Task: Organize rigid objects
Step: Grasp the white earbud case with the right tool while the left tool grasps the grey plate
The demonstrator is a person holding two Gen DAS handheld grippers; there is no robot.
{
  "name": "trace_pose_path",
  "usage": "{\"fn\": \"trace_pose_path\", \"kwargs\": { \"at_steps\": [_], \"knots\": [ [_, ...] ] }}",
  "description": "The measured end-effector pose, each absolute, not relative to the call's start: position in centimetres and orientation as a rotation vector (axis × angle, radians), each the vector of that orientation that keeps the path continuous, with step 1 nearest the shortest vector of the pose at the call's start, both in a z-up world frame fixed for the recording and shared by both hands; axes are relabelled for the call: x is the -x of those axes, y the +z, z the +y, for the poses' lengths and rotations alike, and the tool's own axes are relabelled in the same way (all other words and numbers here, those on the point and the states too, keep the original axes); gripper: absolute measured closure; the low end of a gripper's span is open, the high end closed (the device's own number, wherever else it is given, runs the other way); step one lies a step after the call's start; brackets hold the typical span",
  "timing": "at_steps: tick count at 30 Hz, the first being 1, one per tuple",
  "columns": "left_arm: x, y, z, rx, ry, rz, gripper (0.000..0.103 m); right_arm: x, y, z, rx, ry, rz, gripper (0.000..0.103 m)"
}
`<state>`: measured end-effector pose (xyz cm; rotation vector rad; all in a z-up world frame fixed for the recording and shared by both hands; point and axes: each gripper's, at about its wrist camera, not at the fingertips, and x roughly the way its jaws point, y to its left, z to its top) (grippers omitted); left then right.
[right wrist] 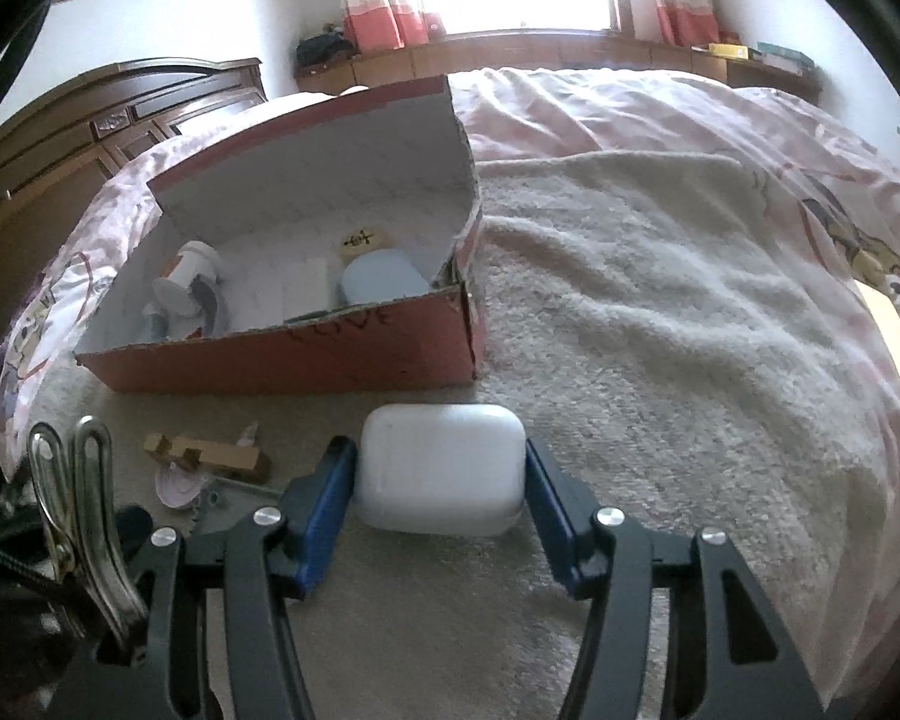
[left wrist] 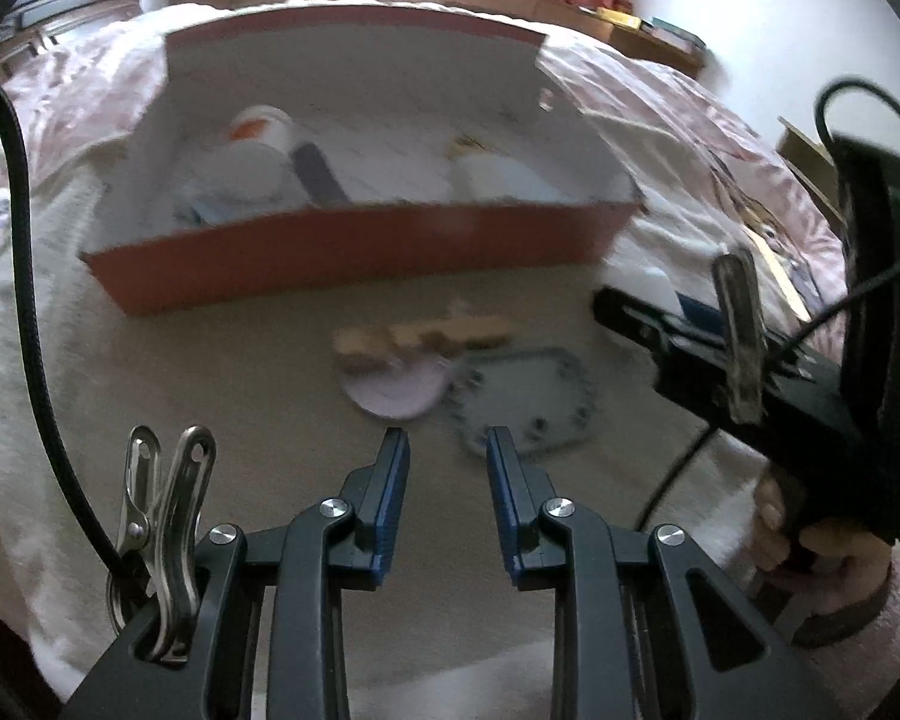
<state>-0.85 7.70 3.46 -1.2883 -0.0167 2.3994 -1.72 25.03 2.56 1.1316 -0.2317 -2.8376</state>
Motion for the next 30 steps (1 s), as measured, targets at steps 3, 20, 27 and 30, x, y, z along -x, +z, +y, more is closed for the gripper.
{"fn": "trace_pose_path", "kwargs": {
  "at_steps": [3, 20, 27, 30],
  "knots": [
    [0.5, 3.0, 8.9, 1.307, 2.370, -0.030, 0.075, 1.4, 2.8, 25.3, -1.110, -2.834, -0.244, 0.044],
    [0.6, 2.5, 13.6, 1.259, 2.440, 0.143, 0.031, 0.4, 2.9, 28.5, -1.083, -2.821, -0.341, 0.044],
    [1.3, 2.1, 13.9, 1.228, 2.429, 0.173, 0.028, 0.6, 2.7, 29.7, -1.097, -2.811, -0.387, 0.044],
    [1.3, 2.0, 13.9, 1.214, 2.434, 0.183, 0.028, 0.6, 2.8, 30.0, -1.099, -2.810, -0.392, 0.044]
  ]
}}
